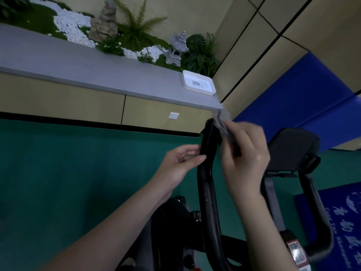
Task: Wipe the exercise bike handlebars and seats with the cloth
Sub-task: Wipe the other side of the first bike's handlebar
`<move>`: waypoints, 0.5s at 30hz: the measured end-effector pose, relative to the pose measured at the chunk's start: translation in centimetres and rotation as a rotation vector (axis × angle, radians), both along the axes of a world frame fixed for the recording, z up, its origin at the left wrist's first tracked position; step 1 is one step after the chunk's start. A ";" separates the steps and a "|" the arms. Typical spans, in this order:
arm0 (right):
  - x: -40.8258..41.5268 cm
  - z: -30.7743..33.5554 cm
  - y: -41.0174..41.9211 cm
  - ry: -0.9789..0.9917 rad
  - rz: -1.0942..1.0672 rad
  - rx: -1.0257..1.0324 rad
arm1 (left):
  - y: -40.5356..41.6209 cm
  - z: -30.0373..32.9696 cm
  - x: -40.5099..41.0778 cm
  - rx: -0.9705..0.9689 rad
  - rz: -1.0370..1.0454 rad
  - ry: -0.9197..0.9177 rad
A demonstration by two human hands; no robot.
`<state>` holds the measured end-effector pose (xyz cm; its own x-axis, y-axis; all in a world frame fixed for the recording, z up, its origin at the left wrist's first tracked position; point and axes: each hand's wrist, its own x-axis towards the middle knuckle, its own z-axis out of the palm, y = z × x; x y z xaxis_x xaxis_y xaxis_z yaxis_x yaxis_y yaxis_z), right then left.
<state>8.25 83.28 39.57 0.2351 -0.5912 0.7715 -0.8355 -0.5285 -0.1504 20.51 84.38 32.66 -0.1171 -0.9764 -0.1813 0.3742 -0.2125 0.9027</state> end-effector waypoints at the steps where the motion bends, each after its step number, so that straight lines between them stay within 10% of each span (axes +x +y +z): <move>1: -0.2 0.6 -0.8 0.100 0.070 0.023 | 0.1 0.0 -0.1 0.013 0.011 0.011; 15: -2.2 1.7 -2.8 0.588 0.565 0.331 | 2.2 -1.2 -2.5 0.159 0.143 0.294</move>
